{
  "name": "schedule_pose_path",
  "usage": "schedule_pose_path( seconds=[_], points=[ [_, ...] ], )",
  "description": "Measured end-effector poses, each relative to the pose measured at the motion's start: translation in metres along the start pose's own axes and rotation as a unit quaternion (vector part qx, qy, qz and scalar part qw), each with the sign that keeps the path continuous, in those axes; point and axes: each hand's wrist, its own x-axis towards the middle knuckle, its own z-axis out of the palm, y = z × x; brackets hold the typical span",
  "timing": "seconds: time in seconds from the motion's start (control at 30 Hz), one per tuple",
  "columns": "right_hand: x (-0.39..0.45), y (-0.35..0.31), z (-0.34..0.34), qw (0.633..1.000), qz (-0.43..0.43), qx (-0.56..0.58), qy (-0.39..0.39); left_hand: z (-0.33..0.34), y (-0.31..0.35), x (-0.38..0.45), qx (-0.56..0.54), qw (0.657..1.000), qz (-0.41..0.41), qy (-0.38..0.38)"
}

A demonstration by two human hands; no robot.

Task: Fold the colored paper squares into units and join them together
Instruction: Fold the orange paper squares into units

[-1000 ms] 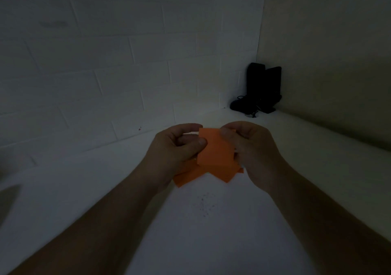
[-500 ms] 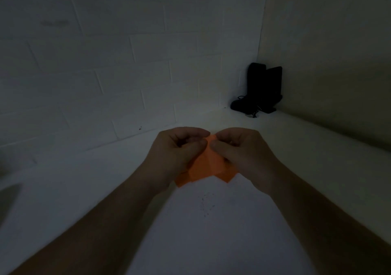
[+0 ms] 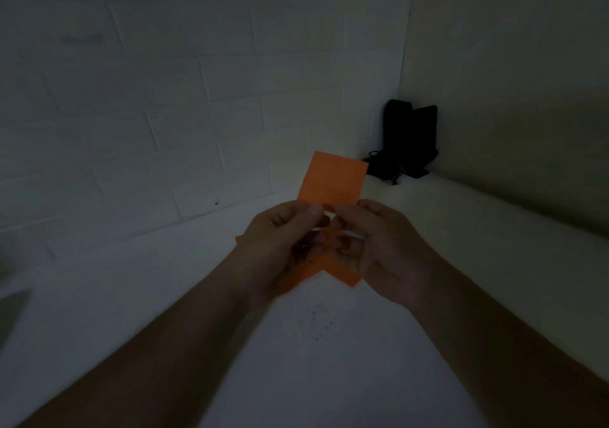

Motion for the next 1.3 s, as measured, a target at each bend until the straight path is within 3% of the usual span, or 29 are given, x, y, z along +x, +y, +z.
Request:
schedule_pose_path(
  seconds=[0.23,0.5,0.9,1.13,1.3],
  points=[
    [-0.002,0.003,0.002,1.0,0.008,-0.021,-0.006,0.005,-0.005,0.003,0.035,0.998,0.023,0.049],
    [-0.004,0.006,0.007,0.994,-0.035,-0.102,-0.001,0.008,-0.004,-0.001,-0.053,0.997,-0.019,0.047],
    [0.003,0.002,-0.001,0.985,-0.087,-0.119,0.088,-0.01,-0.005,0.01,0.053,0.993,0.033,0.104],
    [0.004,-0.001,-0.004,0.985,-0.106,-0.1,0.096,-0.014,-0.012,0.009,0.209,0.966,0.122,0.096],
    [0.003,0.003,-0.002,0.987,-0.115,-0.097,0.059,-0.012,-0.012,0.011,0.182,0.974,0.109,0.083]
  ],
)
